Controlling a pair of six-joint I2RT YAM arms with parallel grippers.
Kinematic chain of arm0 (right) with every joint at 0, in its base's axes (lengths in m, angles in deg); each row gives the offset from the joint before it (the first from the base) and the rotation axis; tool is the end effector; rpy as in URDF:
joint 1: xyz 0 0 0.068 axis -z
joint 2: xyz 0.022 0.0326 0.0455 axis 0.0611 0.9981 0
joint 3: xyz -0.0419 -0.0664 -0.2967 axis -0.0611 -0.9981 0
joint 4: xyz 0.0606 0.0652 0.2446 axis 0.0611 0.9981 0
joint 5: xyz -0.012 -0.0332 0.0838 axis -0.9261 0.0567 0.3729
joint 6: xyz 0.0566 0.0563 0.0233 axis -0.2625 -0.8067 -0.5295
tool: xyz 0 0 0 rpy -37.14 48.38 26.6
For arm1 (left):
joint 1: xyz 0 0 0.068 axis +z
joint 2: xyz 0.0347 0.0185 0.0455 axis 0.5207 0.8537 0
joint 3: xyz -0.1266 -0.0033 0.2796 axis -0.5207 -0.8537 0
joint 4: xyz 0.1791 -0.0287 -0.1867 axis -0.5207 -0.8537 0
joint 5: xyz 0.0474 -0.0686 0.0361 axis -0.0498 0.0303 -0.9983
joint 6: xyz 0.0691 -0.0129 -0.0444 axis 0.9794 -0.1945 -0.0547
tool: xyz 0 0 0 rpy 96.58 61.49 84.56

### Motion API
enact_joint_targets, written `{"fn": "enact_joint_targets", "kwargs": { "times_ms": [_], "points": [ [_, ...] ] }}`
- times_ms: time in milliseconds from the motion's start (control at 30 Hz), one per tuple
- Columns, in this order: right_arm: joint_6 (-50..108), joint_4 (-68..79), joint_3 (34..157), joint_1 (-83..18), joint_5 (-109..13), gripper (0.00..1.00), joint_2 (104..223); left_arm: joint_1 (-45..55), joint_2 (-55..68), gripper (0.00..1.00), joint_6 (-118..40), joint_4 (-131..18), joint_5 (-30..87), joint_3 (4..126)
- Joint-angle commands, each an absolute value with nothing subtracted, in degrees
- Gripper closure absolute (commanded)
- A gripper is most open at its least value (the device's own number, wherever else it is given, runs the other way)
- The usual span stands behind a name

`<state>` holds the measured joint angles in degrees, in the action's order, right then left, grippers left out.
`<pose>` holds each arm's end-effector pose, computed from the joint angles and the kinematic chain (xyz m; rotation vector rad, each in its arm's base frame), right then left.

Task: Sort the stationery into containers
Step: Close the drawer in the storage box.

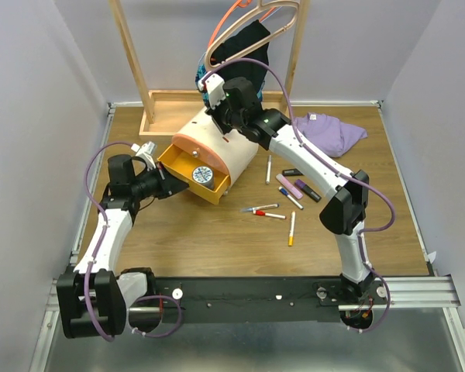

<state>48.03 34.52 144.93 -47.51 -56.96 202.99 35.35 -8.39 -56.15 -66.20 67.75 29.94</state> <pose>0.3910 0.3746 0.3925 -0.9323 1.7835 0.3240 0.2297 -0.0378 0.2685 -0.0921 2.1130 -1.1346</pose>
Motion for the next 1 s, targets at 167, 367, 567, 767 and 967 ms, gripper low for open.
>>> {"fn": "enact_joint_targets", "kwargs": {
  "times_ms": [167, 367, 567, 767, 967],
  "points": [
    [45.73, 37.90, 143.76, -47.53, -53.45, 0.99, 205.52, 33.67, -3.17, 1.00, -57.52, -60.82, 69.95, 34.72],
    [44.94, 38.51, 143.32, -47.53, -52.66, 0.99, 206.40, 32.53, 0.69, 1.00, -57.26, -60.03, 70.12, 37.00],
    [44.85, 38.69, 143.67, -47.53, -52.30, 0.99, 207.45, 31.56, 3.78, 1.00, -56.91, -59.68, 70.47, 39.55],
    [44.50, 38.78, 143.67, -47.62, -52.22, 0.99, 207.89, 29.71, 7.03, 1.00, -57.17, -58.80, 69.51, 42.36],
    [44.33, 38.86, 143.23, -47.53, -52.04, 0.99, 207.90, 29.18, 9.93, 1.00, -57.26, -58.80, 69.51, 44.47]
  ]
}}
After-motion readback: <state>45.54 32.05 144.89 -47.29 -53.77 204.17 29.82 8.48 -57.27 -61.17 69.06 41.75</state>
